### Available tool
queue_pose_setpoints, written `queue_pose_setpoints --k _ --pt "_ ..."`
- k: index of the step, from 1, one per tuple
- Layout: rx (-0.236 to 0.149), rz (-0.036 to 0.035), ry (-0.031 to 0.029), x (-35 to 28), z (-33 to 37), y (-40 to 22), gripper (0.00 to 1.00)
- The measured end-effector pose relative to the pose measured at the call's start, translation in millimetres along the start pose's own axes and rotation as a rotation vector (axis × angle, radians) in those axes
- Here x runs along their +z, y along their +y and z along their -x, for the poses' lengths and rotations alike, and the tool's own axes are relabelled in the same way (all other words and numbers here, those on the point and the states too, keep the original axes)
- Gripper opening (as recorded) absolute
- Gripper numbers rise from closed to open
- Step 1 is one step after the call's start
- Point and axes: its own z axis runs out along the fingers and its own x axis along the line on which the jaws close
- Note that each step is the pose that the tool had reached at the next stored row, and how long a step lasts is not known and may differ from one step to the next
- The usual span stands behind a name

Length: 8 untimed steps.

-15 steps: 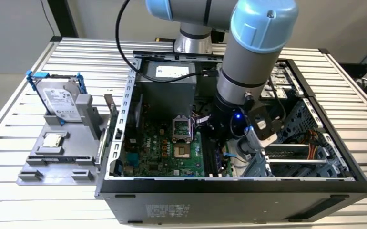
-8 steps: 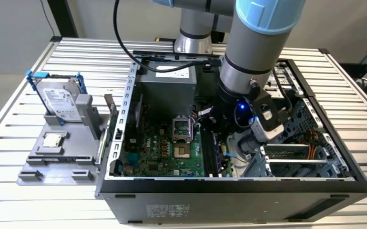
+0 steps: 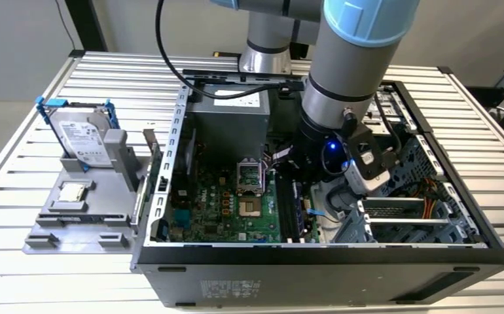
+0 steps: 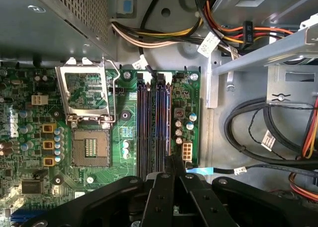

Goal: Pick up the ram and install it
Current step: 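Press down the ram until it locks into place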

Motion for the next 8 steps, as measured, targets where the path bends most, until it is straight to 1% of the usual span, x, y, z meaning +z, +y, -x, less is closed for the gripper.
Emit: queue_pose_setpoints --k 8 --pt "0.0 -0.0001 0.0001 -0.1 0.0 0.0 0.0"
